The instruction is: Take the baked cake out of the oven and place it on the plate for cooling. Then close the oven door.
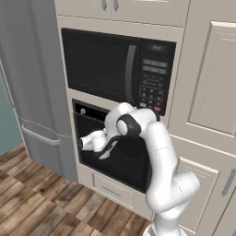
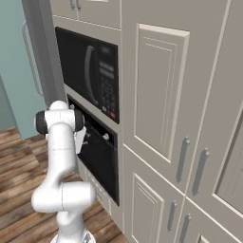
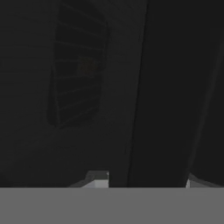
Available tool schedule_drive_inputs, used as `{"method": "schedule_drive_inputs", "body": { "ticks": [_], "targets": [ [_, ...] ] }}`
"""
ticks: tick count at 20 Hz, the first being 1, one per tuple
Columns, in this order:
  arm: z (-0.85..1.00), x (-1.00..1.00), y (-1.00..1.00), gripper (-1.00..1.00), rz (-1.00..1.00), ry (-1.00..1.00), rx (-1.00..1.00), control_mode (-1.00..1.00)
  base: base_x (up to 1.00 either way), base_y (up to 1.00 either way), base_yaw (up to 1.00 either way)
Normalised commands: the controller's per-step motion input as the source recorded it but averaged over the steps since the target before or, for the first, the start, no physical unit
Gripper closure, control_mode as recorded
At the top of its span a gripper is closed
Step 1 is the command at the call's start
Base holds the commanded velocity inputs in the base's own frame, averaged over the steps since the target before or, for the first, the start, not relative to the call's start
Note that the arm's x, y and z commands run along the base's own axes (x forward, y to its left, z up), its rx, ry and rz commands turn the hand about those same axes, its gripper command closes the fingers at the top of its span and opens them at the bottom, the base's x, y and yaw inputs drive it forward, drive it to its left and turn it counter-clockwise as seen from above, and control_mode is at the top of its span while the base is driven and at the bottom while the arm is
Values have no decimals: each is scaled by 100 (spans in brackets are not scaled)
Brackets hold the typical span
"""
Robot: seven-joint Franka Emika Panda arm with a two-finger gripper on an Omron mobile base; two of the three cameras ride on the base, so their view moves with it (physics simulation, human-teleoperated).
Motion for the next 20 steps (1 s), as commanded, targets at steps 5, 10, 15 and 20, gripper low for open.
{"method": "schedule_drive_inputs", "body": {
  "ticks": [5,10,15,20],
  "targets": [
    [-32,-81,93,100,0,27,9,-100,0,0,0],
    [-59,-98,98,100,0,29,8,-100,0,0,0],
    [-86,-100,81,100,5,33,13,-100,0,0,0],
    [-100,-86,68,100,7,36,8,-100,0,0,0]
  ]
}}
